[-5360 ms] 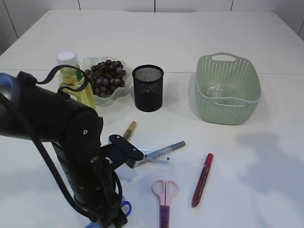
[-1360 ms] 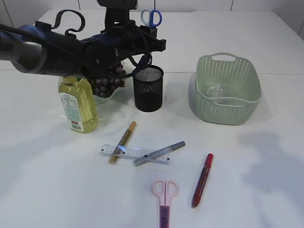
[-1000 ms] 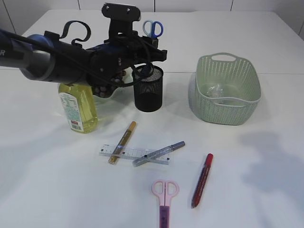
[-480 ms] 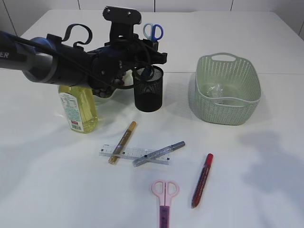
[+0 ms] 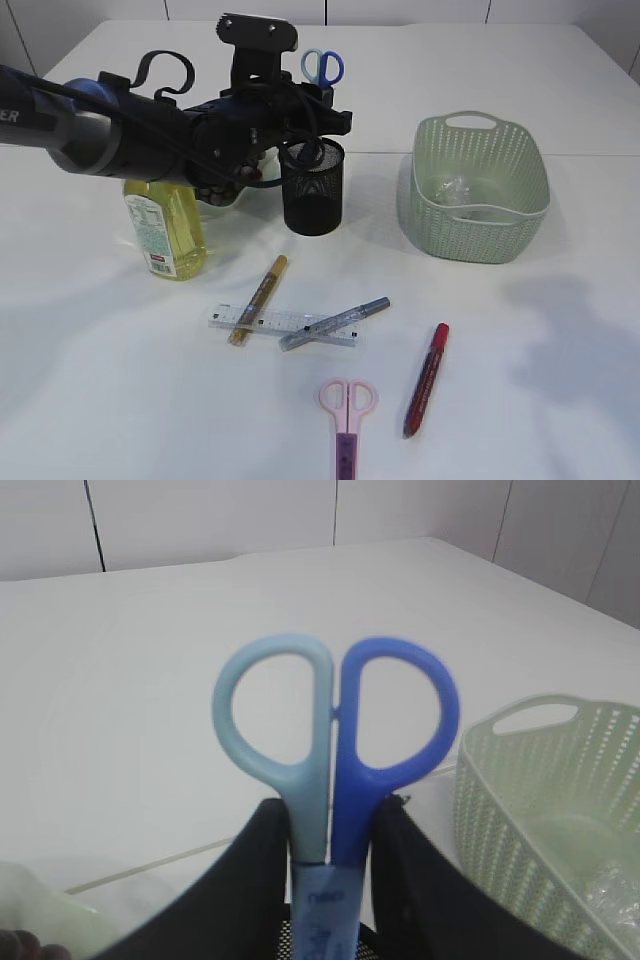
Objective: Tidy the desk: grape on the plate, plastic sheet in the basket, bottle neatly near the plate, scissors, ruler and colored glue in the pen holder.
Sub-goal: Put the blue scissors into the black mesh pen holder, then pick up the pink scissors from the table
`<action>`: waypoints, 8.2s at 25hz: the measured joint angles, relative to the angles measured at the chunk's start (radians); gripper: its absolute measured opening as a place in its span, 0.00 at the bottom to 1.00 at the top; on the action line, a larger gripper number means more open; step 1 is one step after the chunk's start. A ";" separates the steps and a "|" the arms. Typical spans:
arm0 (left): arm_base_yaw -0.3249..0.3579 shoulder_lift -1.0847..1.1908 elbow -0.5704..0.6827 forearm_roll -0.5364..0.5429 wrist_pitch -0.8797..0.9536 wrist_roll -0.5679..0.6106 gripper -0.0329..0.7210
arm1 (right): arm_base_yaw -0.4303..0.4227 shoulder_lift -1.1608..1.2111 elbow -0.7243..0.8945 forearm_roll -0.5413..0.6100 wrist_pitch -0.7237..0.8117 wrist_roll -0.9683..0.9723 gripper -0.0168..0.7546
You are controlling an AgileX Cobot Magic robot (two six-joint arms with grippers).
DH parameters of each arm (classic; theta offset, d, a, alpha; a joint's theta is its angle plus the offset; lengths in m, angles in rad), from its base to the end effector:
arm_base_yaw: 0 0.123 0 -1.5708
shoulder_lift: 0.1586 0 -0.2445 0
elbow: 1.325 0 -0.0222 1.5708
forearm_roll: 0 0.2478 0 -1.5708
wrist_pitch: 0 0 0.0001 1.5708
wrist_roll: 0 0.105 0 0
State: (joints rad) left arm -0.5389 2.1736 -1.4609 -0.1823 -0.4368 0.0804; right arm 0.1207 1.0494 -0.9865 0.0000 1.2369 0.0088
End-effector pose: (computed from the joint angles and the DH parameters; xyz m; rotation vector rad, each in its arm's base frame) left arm 0.4206 -0.2421 0.1525 0.3458 1.7474 -0.3840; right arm 0.1957 0.0237 0.2814 -0.1557 2.7796 0.0326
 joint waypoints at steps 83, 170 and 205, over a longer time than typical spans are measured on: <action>0.000 -0.601 0.000 -0.036 1.320 -0.096 0.56 | 0.000 0.011 0.000 0.208 0.004 -0.002 0.70; 0.000 -0.841 -0.002 0.231 1.688 -0.159 0.54 | 0.646 0.907 -0.254 0.134 -0.285 0.703 0.66; 0.000 -0.841 -0.002 0.255 1.688 -0.159 0.53 | 0.646 0.966 -0.254 0.127 -0.359 0.714 0.66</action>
State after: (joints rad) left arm -0.5389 1.3326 -1.4625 0.0722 1.2511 -0.0783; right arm 0.7664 2.0156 -1.2405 0.1271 0.8784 0.7230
